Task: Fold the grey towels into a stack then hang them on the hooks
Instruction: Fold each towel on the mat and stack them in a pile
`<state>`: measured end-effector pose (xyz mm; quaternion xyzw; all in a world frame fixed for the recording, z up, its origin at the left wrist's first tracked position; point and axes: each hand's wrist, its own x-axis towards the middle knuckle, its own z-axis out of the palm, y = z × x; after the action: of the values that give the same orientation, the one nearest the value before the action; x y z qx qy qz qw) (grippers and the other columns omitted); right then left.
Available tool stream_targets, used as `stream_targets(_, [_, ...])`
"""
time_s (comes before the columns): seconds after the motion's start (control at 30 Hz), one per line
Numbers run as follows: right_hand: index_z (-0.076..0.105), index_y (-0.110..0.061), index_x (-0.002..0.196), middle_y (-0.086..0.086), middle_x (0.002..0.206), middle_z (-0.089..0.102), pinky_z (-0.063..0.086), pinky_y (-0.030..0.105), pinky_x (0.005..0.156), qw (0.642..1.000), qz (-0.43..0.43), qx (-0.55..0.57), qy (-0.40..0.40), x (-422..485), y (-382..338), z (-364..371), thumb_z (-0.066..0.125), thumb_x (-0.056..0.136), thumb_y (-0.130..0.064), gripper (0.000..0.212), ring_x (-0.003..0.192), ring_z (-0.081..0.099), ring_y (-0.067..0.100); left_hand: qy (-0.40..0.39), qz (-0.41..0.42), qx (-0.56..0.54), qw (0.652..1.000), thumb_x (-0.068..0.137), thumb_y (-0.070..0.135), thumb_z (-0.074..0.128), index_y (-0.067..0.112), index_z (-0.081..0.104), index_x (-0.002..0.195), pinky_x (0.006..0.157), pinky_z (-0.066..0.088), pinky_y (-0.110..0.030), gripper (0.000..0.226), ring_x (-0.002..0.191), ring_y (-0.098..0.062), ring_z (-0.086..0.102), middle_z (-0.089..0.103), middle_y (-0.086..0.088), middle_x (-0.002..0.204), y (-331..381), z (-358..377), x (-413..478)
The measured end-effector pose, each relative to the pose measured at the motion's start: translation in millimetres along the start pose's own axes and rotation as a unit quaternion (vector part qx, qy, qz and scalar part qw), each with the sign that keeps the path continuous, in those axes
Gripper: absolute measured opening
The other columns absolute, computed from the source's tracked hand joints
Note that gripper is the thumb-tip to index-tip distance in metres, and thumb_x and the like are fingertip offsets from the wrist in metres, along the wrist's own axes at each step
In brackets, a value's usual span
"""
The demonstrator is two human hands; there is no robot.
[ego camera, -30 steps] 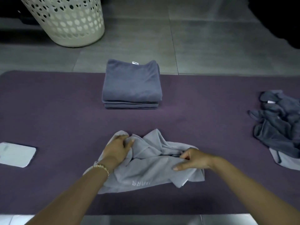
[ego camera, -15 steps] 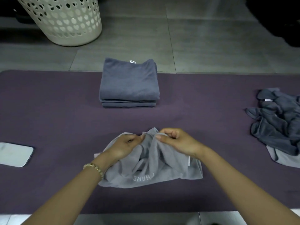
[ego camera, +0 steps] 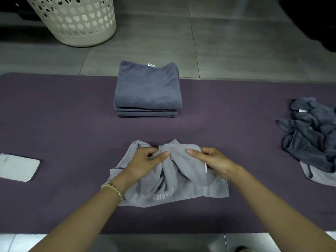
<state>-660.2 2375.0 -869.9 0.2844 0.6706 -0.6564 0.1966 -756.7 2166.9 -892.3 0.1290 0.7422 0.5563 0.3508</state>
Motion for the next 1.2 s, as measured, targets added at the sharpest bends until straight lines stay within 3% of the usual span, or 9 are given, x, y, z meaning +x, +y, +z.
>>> stream_targets(0.17, [0.067, -0.01, 0.098, 0.006, 0.095, 0.069, 0.054, 0.031, 0.079, 0.984, -0.02, 0.175, 0.038, -0.1, 7.1, 2.4, 0.066, 0.083, -0.036, 0.03, 0.087, 0.065, 0.017, 0.005, 0.012, 0.028, 1.0, 0.082, 0.039, 0.067, -0.004, 0.062, 0.076, 0.059, 0.046, -0.023, 0.043, 0.062, -0.014, 0.055, 0.06, -0.008, 0.067, 1.0, 1.4, -1.8])
stream_targets(0.33, [0.068, -0.012, 0.087, 0.002, 0.079, 0.068, 0.053, 0.019, 0.061, 0.975, -0.06, 0.175, 0.122, -1.3, -4.3, 9.0, 0.062, 0.09, -0.026, 0.015, 0.069, 0.063, 0.01, 0.033, -0.019, 0.038, 0.999, 0.09, 0.047, 0.052, 0.0, 0.058, 0.074, 0.064, 0.044, -0.023, 0.051, 0.066, -0.016, 0.048, 0.051, -0.008, 0.067, -1.7, 1.3, 1.1])
stream_targets(0.4, [0.069, -0.012, 0.087, 0.0, 0.075, 0.068, 0.052, 0.019, 0.06, 0.98, -0.072, 0.151, 0.106, -9.3, -10.5, 7.2, 0.062, 0.089, -0.026, 0.016, 0.069, 0.062, 0.011, 0.051, -0.049, 0.013, 0.997, 0.083, 0.062, 0.049, -0.008, 0.057, 0.084, 0.073, 0.046, -0.032, 0.07, 0.071, -0.018, 0.05, 0.053, -0.007, 0.073, -4.0, -4.0, 3.6])
stream_targets(0.47, [0.068, -0.01, 0.084, -0.004, 0.068, 0.069, 0.05, 0.016, 0.057, 0.99, -0.083, 0.109, 0.027, -21.2, -18.8, 9.0, 0.06, 0.09, -0.022, 0.015, 0.064, 0.062, 0.008, 0.056, -0.06, -0.014, 0.997, 0.078, 0.066, 0.049, -0.011, 0.057, 0.093, 0.077, 0.045, -0.035, 0.079, 0.075, -0.019, 0.052, 0.055, -0.007, 0.078, -4.4, -5.9, 4.9])
stream_targets(0.6, [0.07, -0.012, 0.083, -0.004, 0.073, 0.07, 0.05, 0.015, 0.064, 0.986, -0.103, 0.06, -0.115, -31.0, -31.7, 27.6, 0.065, 0.083, -0.016, 0.006, 0.07, 0.066, 0.004, 0.02, -0.043, -0.043, 0.998, 0.094, 0.042, 0.047, 0.002, 0.061, 0.072, 0.069, 0.048, -0.022, 0.048, 0.068, -0.013, 0.055, 0.058, -0.002, 0.064, 4.3, 3.6, 1.0])
stream_targets(0.77, [0.068, -0.01, 0.085, 0.004, 0.083, 0.072, 0.055, 0.023, 0.073, 0.979, -0.103, 0.158, -0.079, -14.2, -29.3, 41.5, 0.064, 0.085, -0.016, 0.007, 0.079, 0.068, 0.012, -0.01, -0.022, -0.06, 0.998, 0.099, 0.027, 0.043, -0.001, 0.068, 0.108, 0.091, 0.048, -0.017, 0.039, 0.103, -0.014, 0.064, 0.071, -0.014, 0.106, 3.5, 9.3, 1.1])
stream_targets(0.97, [0.064, -0.008, 0.095, 0.022, 0.094, 0.065, 0.054, 0.032, 0.078, 0.985, -0.107, 0.136, 0.003, -7.1, -19.3, 45.5, 0.059, 0.092, -0.021, 0.015, 0.086, 0.062, 0.026, -0.023, -0.036, -0.1, 0.994, 0.096, 0.04, 0.042, 0.017, 0.072, 0.088, 0.079, 0.048, -0.012, 0.04, 0.078, 0.001, 0.065, 0.071, 0.011, 0.073, 15.1, 13.6, -4.6])
stream_targets(1.07, [0.063, -0.01, 0.094, 0.028, 0.095, 0.063, 0.054, 0.032, 0.075, 0.984, -0.11, 0.141, 0.005, -6.8, -16.6, 46.4, 0.059, 0.092, -0.021, 0.012, 0.085, 0.061, 0.029, -0.005, -0.009, -0.084, 0.996, 0.085, 0.046, 0.051, 0.014, 0.073, 0.085, 0.079, 0.05, -0.019, 0.039, 0.077, -0.011, 0.065, 0.071, 0.0, 0.075, 13.9, 14.7, -7.1])
stream_targets(1.2, [0.061, -0.01, 0.103, 0.047, 0.099, 0.053, 0.054, 0.036, 0.075, 0.984, -0.118, 0.134, 0.005, -4.9, -13.1, 45.3, 0.061, 0.09, -0.023, 0.018, 0.085, 0.061, 0.034, 0.028, 0.017, -0.085, 0.996, 0.089, 0.024, 0.061, 0.005, 0.072, 0.093, 0.082, 0.053, -0.024, 0.023, 0.086, -0.016, 0.068, 0.072, -0.014, 0.093, 15.6, 16.1, -9.3])
